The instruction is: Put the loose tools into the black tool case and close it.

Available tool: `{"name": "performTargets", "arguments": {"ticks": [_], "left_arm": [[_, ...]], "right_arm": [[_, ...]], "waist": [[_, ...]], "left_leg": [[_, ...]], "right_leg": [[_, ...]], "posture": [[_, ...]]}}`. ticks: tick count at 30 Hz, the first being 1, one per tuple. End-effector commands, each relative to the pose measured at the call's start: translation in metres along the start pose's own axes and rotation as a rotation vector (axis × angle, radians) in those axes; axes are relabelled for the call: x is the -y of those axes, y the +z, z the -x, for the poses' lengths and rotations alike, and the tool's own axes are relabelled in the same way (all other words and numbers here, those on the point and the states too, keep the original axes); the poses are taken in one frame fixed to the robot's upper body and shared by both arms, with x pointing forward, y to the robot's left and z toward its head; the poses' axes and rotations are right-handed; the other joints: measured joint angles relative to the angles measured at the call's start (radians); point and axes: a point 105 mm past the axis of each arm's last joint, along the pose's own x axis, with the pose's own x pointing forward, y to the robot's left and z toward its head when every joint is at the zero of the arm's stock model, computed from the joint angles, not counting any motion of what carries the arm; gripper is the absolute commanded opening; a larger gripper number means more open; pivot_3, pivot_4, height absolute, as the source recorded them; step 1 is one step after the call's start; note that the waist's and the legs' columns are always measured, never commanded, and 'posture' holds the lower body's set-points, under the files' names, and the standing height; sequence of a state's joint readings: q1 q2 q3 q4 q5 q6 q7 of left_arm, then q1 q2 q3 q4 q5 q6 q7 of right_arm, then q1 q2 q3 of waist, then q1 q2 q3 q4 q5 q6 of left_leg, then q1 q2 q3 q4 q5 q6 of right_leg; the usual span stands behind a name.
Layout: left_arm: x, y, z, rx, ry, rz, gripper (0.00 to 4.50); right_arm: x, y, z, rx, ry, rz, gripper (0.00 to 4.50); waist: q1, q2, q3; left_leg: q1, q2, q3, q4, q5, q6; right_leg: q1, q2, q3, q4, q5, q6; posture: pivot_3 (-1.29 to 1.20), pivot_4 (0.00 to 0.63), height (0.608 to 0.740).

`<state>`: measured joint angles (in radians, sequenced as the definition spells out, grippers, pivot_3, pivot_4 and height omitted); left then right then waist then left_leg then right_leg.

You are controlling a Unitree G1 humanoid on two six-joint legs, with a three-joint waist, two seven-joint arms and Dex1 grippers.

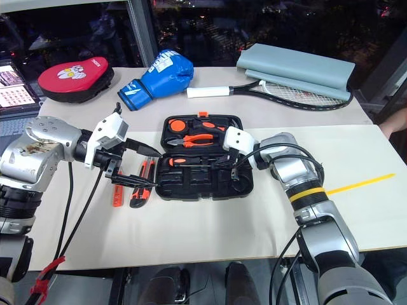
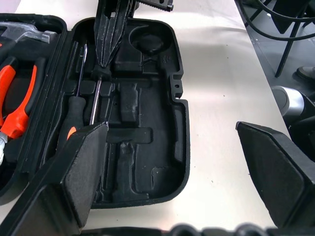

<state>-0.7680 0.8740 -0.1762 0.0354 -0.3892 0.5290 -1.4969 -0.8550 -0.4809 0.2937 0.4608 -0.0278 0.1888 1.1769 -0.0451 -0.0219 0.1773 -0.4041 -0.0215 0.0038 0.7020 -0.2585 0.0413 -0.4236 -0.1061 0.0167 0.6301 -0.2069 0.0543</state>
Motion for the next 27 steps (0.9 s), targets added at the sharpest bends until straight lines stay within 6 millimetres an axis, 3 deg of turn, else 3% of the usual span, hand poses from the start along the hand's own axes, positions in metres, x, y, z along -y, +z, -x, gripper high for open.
{"name": "performTargets", "arguments": {"ticks": [1,12,15,17,20,23,27], "left_arm": [[-0.003,0.010,0.003,0.011,0.010,-0.048,4.50],[-0.004,0.007,0.000,0.008,0.008,-0.048,4.50],[-0.005,0.004,0.000,-0.001,0.021,-0.046,4.50],[-0.006,0.002,0.000,-0.005,0.034,-0.045,4.50],[-0.012,0.000,0.008,0.016,0.117,0.006,4.50],[-0.013,-0.001,0.025,0.065,0.208,0.107,4.50],[0.005,-0.020,0.052,0.053,0.318,0.246,4.50]], "right_arm": [[0.004,-0.007,-0.004,-0.030,-0.021,-0.015,0.05],[-0.001,-0.009,-0.016,-0.047,0.009,-0.005,0.05],[0.006,0.013,-0.009,0.027,-0.023,0.009,0.05],[0.011,0.034,0.003,0.102,-0.059,-0.002,0.05],[0.009,0.072,0.043,0.278,-0.139,-0.035,0.05],[-0.007,0.087,0.075,0.363,-0.186,-0.082,0.05],[-0.040,0.097,0.099,0.422,-0.147,-0.123,1.10]], "waist": [[-0.001,0.000,0.000],[-0.003,0.000,0.000],[-0.004,0.000,0.000],[-0.004,0.000,0.000],[0.002,0.000,0.000],[0.008,0.000,0.000],[0.010,0.000,0.000]], "left_leg": [[0.001,0.000,0.000,0.000,0.000,0.000],[0.004,0.003,0.000,0.000,0.002,-0.003],[0.005,0.003,0.000,0.000,0.002,-0.004],[0.004,0.004,0.000,0.000,0.003,-0.005],[0.001,0.004,0.000,0.000,0.003,-0.005],[-0.005,0.005,-0.002,-0.001,0.003,-0.005],[-0.009,0.004,-0.002,-0.001,0.002,-0.003]], "right_leg": [[0.000,0.000,0.000,0.000,0.000,0.000],[0.001,0.004,0.001,0.001,0.002,-0.004],[0.001,0.006,0.002,0.001,0.004,-0.006],[0.000,0.007,0.003,0.002,0.004,-0.007],[-0.003,0.008,0.003,0.002,0.004,-0.007],[-0.008,0.007,0.002,0.007,0.004,-0.007],[-0.013,0.005,0.001,0.009,0.004,-0.006]], "posture": [[0.00,0.150,0.736],[0.00,0.150,0.736],[0.00,0.150,0.736],[0.00,0.150,0.736],[0.00,0.150,0.736],[0.00,0.150,0.736],[0.00,0.150,0.736]]}}
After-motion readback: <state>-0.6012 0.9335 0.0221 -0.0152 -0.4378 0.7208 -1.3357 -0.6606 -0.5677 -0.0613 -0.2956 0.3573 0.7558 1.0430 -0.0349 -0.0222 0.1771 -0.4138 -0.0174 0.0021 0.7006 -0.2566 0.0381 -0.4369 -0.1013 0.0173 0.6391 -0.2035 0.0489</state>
